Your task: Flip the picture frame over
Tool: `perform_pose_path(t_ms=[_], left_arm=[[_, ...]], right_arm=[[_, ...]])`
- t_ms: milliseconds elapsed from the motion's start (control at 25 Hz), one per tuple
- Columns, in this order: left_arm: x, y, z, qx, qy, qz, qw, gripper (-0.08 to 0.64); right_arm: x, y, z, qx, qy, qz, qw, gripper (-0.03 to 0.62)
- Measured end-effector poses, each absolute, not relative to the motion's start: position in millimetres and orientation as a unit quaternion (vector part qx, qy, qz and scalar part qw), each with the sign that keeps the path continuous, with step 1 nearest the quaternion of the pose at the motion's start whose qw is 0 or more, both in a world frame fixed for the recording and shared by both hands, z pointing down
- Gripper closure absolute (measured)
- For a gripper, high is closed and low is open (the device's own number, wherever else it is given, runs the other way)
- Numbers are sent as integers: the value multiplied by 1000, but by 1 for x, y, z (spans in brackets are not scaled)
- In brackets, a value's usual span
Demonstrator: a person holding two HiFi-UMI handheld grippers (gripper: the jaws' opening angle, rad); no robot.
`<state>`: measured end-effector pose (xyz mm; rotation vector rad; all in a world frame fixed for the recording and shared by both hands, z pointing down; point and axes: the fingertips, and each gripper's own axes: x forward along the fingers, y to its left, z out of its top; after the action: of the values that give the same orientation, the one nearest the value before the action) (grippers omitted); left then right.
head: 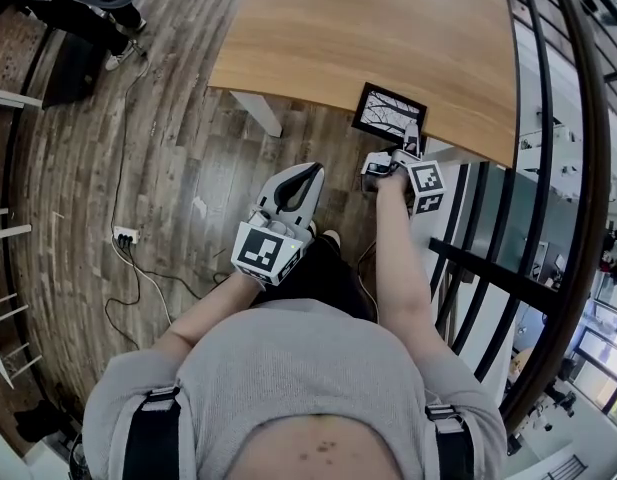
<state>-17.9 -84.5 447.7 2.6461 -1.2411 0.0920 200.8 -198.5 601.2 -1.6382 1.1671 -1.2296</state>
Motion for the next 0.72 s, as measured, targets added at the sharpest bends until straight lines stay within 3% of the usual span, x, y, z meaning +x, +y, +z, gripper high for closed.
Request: perform_pose_path(t_ms=[80,320,720], left_arm=[[-15,-83,452,902,-413,36,120,552],[-12,-83,456,905,-405,42,123,552],[-9,-84,458,908,-395,47,133,552]], right_arm=[[200,-200,601,-648,457,-486,367,490],[197,-207,591,-631,478,-484,373,331],[201,-191,592,-644,479,-481,352,310]])
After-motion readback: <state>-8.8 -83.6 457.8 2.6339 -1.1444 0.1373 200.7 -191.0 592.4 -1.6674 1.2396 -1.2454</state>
